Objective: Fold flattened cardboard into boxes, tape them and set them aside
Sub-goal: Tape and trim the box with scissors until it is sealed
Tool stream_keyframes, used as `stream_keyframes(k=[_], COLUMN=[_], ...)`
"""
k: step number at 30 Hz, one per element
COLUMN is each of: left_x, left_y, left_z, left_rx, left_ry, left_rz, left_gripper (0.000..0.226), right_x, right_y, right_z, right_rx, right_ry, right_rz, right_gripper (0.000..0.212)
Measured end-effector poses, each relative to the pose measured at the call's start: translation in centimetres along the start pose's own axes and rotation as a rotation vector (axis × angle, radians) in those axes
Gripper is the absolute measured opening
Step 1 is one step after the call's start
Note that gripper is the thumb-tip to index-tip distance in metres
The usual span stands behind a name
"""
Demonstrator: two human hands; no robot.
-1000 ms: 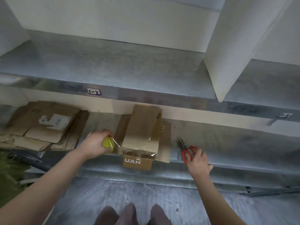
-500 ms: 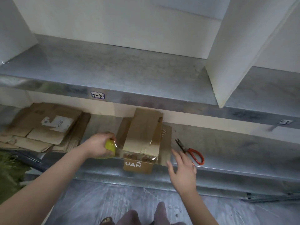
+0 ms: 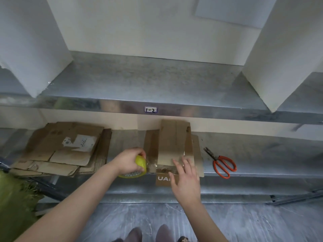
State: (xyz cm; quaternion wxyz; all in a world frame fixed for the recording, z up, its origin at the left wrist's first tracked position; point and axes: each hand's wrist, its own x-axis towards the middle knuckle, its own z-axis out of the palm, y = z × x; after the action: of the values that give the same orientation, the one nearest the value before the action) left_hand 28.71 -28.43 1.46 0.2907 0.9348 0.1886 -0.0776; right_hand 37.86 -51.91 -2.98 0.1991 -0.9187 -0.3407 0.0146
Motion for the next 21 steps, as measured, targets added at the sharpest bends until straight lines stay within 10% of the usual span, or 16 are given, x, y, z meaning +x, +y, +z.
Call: stream_keyframes(k=[21], left_x=[0.3], left_y=[-4.0], left_z=[-3.7], left_rx=[0.248], left_ry=[-0.030], left_rz=[0.080], left_gripper=[0.036], right_x=[0.1], right_y=[1.4], right_z=[1.8], right_rx=[-0.072], right_ry=[-0.037], right_rz=[-0.036], right_gripper=[0.052])
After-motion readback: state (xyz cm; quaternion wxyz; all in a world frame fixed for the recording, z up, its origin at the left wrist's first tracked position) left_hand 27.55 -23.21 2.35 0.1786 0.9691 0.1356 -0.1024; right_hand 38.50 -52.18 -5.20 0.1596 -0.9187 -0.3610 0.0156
